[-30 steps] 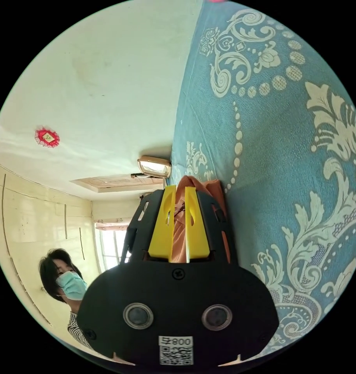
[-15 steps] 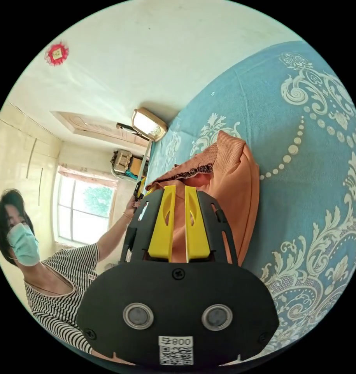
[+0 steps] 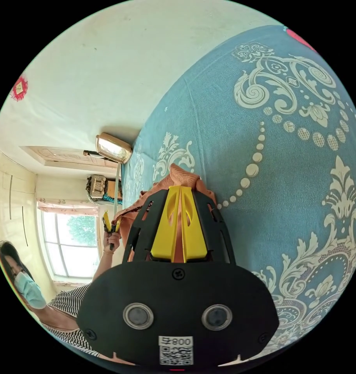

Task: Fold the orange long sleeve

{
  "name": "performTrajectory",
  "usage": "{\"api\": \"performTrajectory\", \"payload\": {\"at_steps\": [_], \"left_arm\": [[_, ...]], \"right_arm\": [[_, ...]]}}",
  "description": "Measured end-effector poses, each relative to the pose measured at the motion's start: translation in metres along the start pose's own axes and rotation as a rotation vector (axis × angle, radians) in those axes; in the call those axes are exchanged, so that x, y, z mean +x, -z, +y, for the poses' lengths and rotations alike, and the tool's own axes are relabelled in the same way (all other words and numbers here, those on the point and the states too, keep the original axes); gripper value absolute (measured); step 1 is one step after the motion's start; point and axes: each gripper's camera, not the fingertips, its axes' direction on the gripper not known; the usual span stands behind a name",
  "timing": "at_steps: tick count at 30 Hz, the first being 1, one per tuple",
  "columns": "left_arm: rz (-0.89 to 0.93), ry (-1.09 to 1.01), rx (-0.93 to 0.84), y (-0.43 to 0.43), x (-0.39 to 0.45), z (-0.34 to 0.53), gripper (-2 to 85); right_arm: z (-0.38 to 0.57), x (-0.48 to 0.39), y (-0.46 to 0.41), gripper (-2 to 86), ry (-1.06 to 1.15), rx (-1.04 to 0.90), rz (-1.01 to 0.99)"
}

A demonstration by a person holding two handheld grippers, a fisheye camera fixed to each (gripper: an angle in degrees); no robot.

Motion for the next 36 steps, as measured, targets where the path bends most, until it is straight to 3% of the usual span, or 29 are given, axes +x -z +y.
{"api": "performTrajectory", "payload": {"at_steps": [2,5,11,16,23,25,27,32,36], "left_arm": [[-0.126,0.062,-0.05,-0.005,0.003,-0.005,11.3],[-0.064,0.057,-0.101,-0.01,0.01,-0.007,12.2],[-0.182,0.103,-0.072,0.003,0.027,-0.003,12.3],[-0.131,0.032,-0.074,-0.002,0.051,0.003,8.4],[-0.323,-0.045,0.074,-0.024,0.08,-0.003,2.5],[-0.297,-0.166,0.002,-0.043,0.098,0.01,2.8],[-0.39,-0.249,-0.127,-0.071,0.114,0.029,4.3],[-0.963,-0.462,-0.404,-0.149,0.131,0.072,6.5],[-1.235,-0.58,-0.447,-0.18,0.133,0.093,3.0]], "right_arm": [[-0.003,-0.009,-0.006,0.1,-0.001,0.004,-0.006],[-0.001,-0.033,-0.011,0.1,0.068,-0.02,0.01],[0.002,-0.074,-0.022,0.1,0.18,-0.067,0.103],[-0.006,-0.092,-0.027,0.1,0.189,-0.073,0.109],[-0.017,-0.116,-0.026,0.7,0.141,-0.041,0.148],[-0.015,-0.124,-0.02,1.1,0.141,-0.013,0.117],[-0.008,-0.145,-0.018,2.1,0.212,-0.025,0.114],[0.03,-0.212,-0.044,7.1,0.427,-0.17,0.376],[0.038,-0.233,-0.08,6.7,0.479,-0.285,0.627]]}}
